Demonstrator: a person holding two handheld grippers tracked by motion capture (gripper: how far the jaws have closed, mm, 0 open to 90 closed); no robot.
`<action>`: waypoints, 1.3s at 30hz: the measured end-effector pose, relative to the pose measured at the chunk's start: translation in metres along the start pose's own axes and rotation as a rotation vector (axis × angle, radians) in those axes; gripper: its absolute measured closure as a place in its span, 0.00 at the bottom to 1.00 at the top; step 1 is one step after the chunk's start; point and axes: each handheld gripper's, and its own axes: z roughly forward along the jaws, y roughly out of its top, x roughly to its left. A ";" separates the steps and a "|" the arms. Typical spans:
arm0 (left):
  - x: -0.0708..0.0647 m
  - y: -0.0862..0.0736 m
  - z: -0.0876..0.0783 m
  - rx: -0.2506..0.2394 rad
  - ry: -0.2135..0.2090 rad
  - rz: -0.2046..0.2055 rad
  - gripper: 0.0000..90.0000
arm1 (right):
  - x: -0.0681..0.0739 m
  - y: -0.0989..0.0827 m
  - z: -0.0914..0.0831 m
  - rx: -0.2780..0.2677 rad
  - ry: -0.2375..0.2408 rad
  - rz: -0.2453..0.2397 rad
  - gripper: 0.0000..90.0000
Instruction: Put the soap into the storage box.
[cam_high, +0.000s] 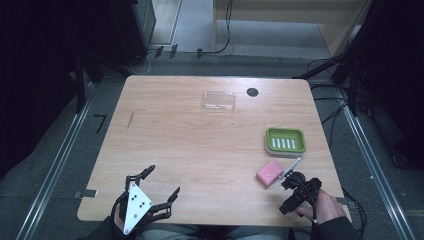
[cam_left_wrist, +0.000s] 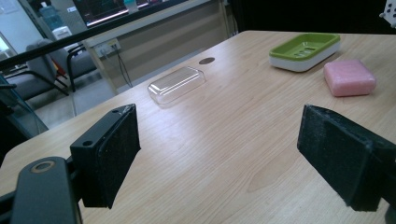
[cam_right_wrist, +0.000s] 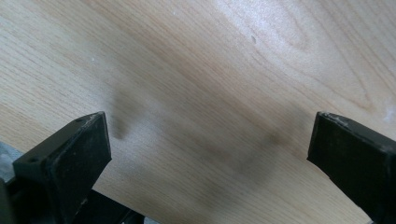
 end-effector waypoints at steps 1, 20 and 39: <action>0.000 0.000 0.000 0.000 0.000 0.000 0.15 | 0.000 0.000 0.000 -0.003 0.001 0.000 0.00; 0.000 0.000 -0.001 0.004 0.002 0.004 0.15 | 0.000 0.007 -0.005 -0.044 0.026 0.004 0.00; 0.000 0.000 -0.001 0.002 0.000 0.003 0.15 | 0.003 0.031 -0.009 -0.078 0.021 -0.015 0.00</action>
